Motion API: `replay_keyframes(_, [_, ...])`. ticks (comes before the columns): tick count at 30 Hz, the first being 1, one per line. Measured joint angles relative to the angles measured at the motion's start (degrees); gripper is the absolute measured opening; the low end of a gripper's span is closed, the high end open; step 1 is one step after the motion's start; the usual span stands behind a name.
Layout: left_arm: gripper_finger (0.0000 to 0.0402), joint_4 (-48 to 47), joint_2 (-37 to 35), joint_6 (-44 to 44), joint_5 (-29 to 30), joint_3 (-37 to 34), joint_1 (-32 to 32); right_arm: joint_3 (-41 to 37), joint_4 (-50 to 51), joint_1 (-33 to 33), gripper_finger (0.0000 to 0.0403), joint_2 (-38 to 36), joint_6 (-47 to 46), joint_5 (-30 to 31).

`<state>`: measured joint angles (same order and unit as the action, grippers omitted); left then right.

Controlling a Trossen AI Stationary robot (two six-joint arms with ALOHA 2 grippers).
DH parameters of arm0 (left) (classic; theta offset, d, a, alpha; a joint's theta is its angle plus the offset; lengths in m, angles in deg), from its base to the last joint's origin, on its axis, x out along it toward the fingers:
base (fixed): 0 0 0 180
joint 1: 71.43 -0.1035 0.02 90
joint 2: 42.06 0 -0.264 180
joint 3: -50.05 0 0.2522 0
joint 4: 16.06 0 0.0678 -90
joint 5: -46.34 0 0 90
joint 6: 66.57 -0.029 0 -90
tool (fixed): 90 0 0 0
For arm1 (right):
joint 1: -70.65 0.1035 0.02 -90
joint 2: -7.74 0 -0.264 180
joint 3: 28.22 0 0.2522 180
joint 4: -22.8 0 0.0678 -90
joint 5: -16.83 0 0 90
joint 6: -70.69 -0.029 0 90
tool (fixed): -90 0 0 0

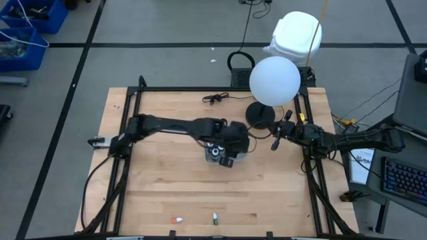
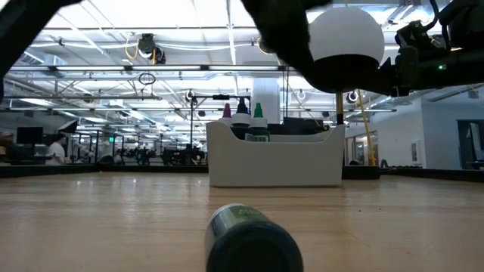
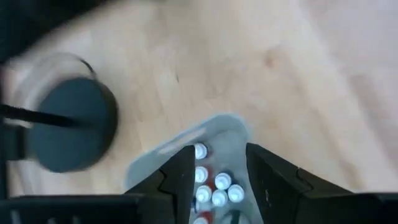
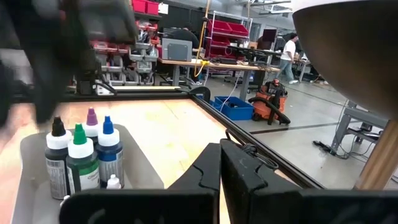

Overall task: Pick & Place food coloring
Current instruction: Put the small green food coloring bottle into the gray bin

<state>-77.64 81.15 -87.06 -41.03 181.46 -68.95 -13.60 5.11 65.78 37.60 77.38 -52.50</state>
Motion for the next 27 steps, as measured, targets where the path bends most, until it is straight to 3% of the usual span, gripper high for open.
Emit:
replay_keyframes(10, [0.0142, -15.11, -21.27, 10.74, 7.21, 0.19, 4.43, 0.0, -0.32, 0.09, 0.0, 0.01, -0.21, -0.17])
replay_keyframes(15, [0.0077, -19.17, -30.97, 23.51, 18.14, -4.07, 11.39, 0.0, -0.43, 0.1, 0.0, 0.01, -1.43, -1.82])
replay_keyframes(19, [0.001, -19.83, -38.77, 34.24, 26.39, -11.2, 20.51, 0.0, -0.42, 0.11, 0.0, -0.01, -1.5, -3.02])
replay_keyframes(27, [0.0005, -17.26, -57.96, 63.15, 44.16, -39.05, 40.95, 0.02, -0.43, 0.09, 0.0, 0.0, -4.32, -3.04])
